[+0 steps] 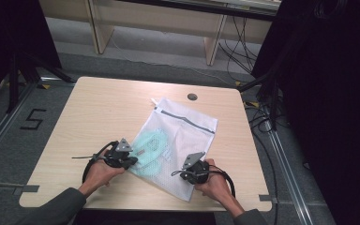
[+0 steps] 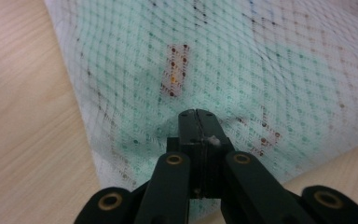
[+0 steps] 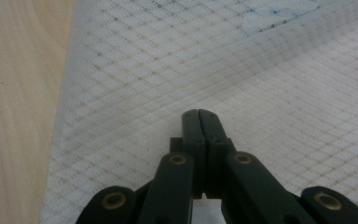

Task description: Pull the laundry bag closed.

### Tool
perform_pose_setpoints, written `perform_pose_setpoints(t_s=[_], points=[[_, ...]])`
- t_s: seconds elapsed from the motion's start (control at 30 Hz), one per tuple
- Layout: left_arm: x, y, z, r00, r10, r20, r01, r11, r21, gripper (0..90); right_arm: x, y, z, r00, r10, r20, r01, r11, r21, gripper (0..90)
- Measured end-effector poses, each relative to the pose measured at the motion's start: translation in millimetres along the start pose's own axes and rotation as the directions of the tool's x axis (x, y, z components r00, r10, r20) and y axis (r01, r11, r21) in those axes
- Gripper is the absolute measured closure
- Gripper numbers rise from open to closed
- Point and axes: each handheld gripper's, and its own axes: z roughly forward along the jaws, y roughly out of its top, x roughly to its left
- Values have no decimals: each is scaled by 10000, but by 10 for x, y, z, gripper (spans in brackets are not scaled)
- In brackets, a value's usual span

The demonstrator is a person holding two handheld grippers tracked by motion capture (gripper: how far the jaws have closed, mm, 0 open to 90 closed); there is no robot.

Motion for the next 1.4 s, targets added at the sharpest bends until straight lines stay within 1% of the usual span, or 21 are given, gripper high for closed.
perform_pose_setpoints(t_s=[0.1, 0.13, 0.2, 0.23, 0.37, 0.43, 0.47, 0.5, 0.53, 0.67, 0.73, 0.77, 0.8, 0.83, 1.07, 1.17, 1.2, 1.27, 1.3, 1.33, 1.4], points=[[42, 26, 18, 9996, 158, -234, -158, 9999, -6, 896, 32, 33, 17, 9999, -69, -130, 68, 10000, -6, 900], [39, 29, 31, 9995, -72, -324, 71, 10000, -5, 896, 43, 44, 23, 9999, -76, -74, 76, 10000, -15, 900], [64, 50, 37, 9992, 198, -357, -197, 9998, 26, 896, 67, 64, 29, 9998, -183, -87, 183, 9998, 29, 900], [62, 49, 49, 9993, -9, -376, 9, 10000, -5, 896, 80, 71, 36, 9997, -129, -200, 129, 9999, 12, 900], [112, 65, 60, 9989, -50, -467, 50, 10000, -3, 896, 115, 101, 52, 9994, -243, -256, 243, 9997, -22, 900], [150, 75, 63, 9987, 37, -515, -36, 10000, 13, 896, 134, 117, 61, 9988, -301, -381, 299, 9995, -36, 900], [160, 78, 68, 9974, 99, -720, -95, 9999, 55, 896, 140, 126, 70, 9983, -376, -448, 373, 9993, -78, 900], [170, 89, 65, 9941, 519, -957, -505, 9986, 168, 896, 148, 138, 71, 9980, -491, -399, 488, 9988, -74, 900], [165, 92, 73, 9933, 522, -1034, -504, 9985, 200, 896, 170, 146, 75, 9986, -365, -395, 363, 9993, -74, 900], [229, 96, 85, 9952, 114, -970, -105, 9999, 100, 895, 214, 193, 107, 9973, -490, -541, 485, 9988, -107, 900], [250, 106, 96, 9928, 295, -1161, -277, 9995, 173, 896, 236, 215, 119, 9974, -470, -553, 462, 9988, -147, 900], [256, 105, 110, 9932, 130, -1158, -113, 9998, 151, 896, 246, 225, 130, 9971, -358, -666, 347, 9992, -175, 900], [275, 111, 111, 9924, 311, -1193, -288, 9994, 212, 896, 252, 238, 137, 9970, -416, -649, 406, 9990, -176, 900], [278, 111, 124, 9929, 117, -1183, -97, 9998, 172, 896, 265, 250, 142, 9966, -411, -711, 400, 9991, -157, 900], [365, 152, 155, 9919, 172, -1260, -152, 9997, 164, 896, 325, 349, 200, 9947, -708, -752, 692, 9973, -239, 900], [409, 156, 170, 9929, -13, -1192, 24, 10000, 88, 896, 355, 381, 221, 9939, -625, -908, 606, 9979, -235, 900], [421, 157, 169, 9920, 16, -1263, -5, 10000, 83, 896, 359, 398, 224, 9928, -826, -864, 811, 9965, -212, 900], [441, 166, 174, 9916, 3, -1297, 7, 10000, 78, 895, 393, 422, 248, 9930, -709, -941, 685, 9973, -282, 900], [452, 171, 182, 9917, 10, -1283, 0, 10000, 76, 895, 396, 442, 258, 9919, -926, -875, 900, 9954, -325, 900], [462, 177, 183, 9912, 4, -1327, 11, 9999, 112, 895, 403, 460, 260, 9904, -890, -1053, 871, 9959, -223, 900], [484, 183, 191, 9908, 3, -1351, 5, 10000, 64, 895, 423, 490, 287, 9899, -1049, -949, 1020, 9942, -348, 900]])
